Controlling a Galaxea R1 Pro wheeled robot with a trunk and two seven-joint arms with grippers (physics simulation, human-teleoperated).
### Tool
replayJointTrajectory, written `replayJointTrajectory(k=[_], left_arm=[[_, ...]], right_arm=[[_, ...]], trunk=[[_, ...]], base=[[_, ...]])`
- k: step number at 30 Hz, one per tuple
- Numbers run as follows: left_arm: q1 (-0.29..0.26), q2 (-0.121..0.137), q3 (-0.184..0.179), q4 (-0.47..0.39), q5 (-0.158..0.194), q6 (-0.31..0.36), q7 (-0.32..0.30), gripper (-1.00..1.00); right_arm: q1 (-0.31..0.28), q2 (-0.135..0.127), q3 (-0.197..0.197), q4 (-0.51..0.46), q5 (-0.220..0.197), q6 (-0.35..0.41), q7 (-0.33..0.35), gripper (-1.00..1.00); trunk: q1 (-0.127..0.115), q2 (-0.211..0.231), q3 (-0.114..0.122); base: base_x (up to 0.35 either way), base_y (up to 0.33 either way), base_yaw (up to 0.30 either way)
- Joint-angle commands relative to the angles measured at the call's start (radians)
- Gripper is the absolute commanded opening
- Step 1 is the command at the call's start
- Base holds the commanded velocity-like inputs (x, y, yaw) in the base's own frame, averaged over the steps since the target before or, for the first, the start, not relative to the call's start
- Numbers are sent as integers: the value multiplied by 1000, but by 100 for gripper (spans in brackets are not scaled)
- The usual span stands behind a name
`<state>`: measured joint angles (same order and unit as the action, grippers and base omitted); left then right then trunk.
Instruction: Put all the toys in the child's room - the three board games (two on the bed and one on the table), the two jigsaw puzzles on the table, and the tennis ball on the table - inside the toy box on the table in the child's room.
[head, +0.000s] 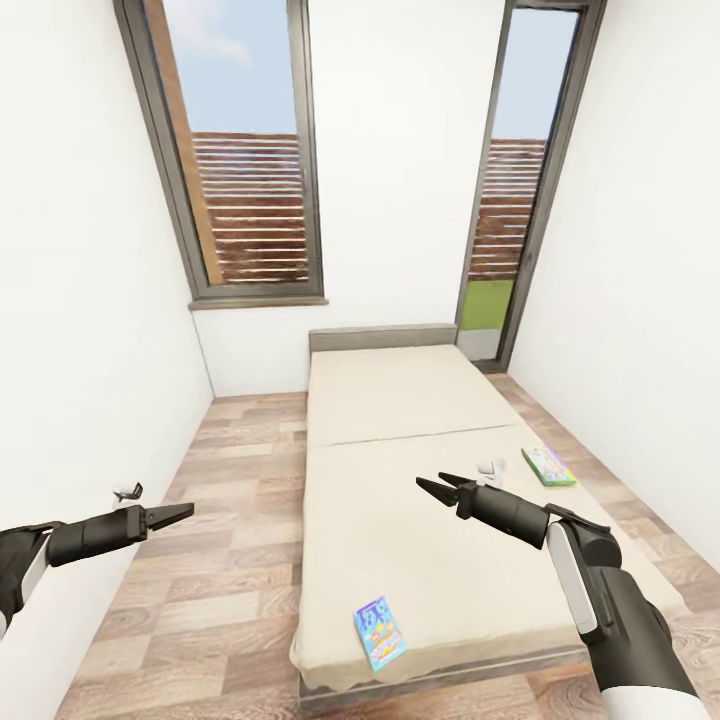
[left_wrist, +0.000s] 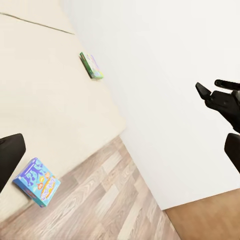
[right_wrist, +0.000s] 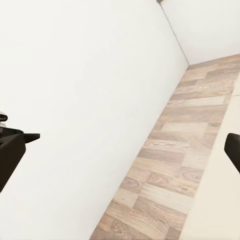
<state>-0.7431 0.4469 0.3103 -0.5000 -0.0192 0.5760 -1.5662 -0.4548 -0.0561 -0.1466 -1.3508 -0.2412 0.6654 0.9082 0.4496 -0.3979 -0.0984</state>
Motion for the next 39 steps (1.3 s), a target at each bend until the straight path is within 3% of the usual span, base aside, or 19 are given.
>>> replayJointTrajectory(k=[1, 33, 39], left_arm=[[-1, 0, 1, 0, -2, 10, -5, 100], [-1, -1, 1, 0, -2, 11, -5, 100], [-1, -1, 1, 0, -2, 10, -5, 100]], right_arm=[[-1, 0, -1, 0, -5, 6, 1, 100], [-1, -2, -2, 1, -12, 6, -1, 100], [-1, -1, -2, -2, -6, 6, -2, 100]], trunk=[[0, -2, -2], [0, -2, -2], [0, -2, -2]], base=[[-61, 0, 19], [-25, -42, 2], [0, -35, 145]])
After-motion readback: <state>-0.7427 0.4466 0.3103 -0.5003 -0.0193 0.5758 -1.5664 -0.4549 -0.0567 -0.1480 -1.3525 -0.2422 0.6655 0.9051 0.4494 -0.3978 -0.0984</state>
